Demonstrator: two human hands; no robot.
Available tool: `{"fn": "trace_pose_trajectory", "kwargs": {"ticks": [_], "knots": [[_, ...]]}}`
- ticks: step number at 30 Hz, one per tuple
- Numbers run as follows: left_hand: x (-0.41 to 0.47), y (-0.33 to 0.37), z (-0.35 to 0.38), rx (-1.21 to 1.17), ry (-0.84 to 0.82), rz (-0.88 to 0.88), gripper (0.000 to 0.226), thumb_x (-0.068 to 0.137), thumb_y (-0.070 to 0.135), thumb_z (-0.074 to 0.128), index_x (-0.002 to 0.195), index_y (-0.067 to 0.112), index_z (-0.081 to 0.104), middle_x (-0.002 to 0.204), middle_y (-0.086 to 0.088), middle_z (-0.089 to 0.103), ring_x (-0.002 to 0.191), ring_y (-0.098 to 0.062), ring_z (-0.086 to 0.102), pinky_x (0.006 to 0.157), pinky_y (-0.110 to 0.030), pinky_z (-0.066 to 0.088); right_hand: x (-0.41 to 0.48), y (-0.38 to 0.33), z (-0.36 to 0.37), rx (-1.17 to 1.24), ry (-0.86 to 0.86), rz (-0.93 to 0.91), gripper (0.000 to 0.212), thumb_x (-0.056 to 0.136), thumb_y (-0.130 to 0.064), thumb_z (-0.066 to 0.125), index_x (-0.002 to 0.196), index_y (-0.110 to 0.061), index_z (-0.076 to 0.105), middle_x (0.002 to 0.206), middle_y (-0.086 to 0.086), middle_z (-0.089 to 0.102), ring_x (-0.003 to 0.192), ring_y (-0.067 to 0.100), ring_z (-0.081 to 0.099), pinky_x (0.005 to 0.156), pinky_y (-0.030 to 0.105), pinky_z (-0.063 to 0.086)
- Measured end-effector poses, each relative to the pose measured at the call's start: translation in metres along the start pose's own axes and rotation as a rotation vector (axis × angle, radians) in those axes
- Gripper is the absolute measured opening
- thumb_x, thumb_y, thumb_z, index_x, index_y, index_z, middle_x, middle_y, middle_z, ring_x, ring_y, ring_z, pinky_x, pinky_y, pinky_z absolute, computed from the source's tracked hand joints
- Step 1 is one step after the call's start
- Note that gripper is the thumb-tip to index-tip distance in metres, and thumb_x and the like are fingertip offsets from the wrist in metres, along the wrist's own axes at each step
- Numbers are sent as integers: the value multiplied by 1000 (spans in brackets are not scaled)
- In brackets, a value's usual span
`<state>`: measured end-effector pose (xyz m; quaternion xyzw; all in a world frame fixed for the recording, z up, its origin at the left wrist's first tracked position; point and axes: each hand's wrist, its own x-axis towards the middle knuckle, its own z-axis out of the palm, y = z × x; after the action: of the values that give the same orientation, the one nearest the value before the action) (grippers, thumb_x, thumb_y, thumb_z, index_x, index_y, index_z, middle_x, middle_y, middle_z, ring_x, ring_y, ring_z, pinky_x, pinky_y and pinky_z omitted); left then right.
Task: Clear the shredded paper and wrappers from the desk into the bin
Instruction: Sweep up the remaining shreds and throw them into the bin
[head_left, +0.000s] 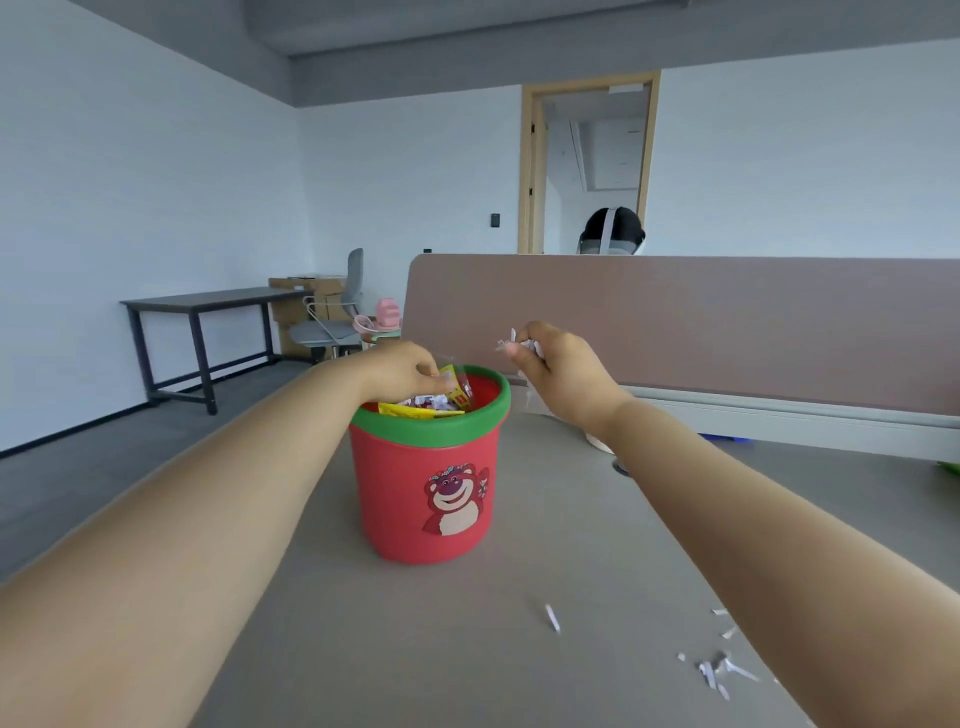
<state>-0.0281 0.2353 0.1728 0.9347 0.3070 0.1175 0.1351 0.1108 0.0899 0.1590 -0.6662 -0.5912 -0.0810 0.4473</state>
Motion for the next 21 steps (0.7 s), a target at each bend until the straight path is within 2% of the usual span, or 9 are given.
{"fn": "trace_pose_trajectory", "kwargs": {"ticks": [3,6,8,10,12,14,16,18,21], "knots": [[-3,-6,-6,-47,125,-18,52,73,57,63,105,17,54,99,1,52,93,-18,53,80,-33,44,22,-11,19,24,-13,-27,36,93,-26,45,99,8,51,90,23,64,83,35,58,64,28,38],[-7,-14,-7,82,296,12,44,67,55,70,83,18,51,88,0,52,83,-21,52,66,-33,40,41,-26,34,27,0,-48,34,93,-27,43,100,5,52,95,25,65,86,37,59,65,34,42],[-9,-19,-7,75,369,23,37,69,49,71,64,21,49,71,2,52,73,-20,52,60,-30,37,50,-34,42,38,-2,-44,34,93,-27,43,101,5,52,92,25,65,81,36,58,63,35,43],[-12,-21,-6,50,393,42,36,71,46,71,57,22,48,62,5,51,65,-17,51,58,-28,36,55,-39,49,28,-25,-42,32,93,-27,44,103,3,52,81,15,61,65,23,53,52,22,38],[-14,-23,-6,-10,353,38,33,73,43,71,59,22,49,59,6,53,58,-13,52,53,-25,35,56,-39,55,21,-50,-24,27,93,-26,45,96,-1,53,64,1,48,54,9,42,46,14,30],[-15,-24,-6,-97,268,23,27,75,37,72,67,19,53,59,4,60,53,-6,56,45,-19,39,56,-35,58,13,-45,1,24,92,-26,46,82,-5,48,58,-4,38,52,8,36,46,19,27],[-16,-24,-5,-139,223,25,22,75,32,73,76,15,60,64,5,63,60,-6,60,47,-12,41,55,-30,58,2,-33,13,26,92,-26,47,76,-5,44,57,-2,37,52,13,35,46,22,27],[-16,-24,-4,-125,247,42,18,72,32,75,78,16,66,71,5,63,72,-12,61,57,-17,43,54,-25,56,-12,-21,9,28,92,-27,48,76,-4,45,56,-1,36,53,15,34,47,25,27],[-19,-22,-4,-65,263,22,22,74,38,72,85,19,74,83,3,69,80,-14,61,67,-26,45,52,-22,53,-18,-21,-4,30,91,-27,48,78,0,50,55,0,37,52,16,34,48,26,28]]}}
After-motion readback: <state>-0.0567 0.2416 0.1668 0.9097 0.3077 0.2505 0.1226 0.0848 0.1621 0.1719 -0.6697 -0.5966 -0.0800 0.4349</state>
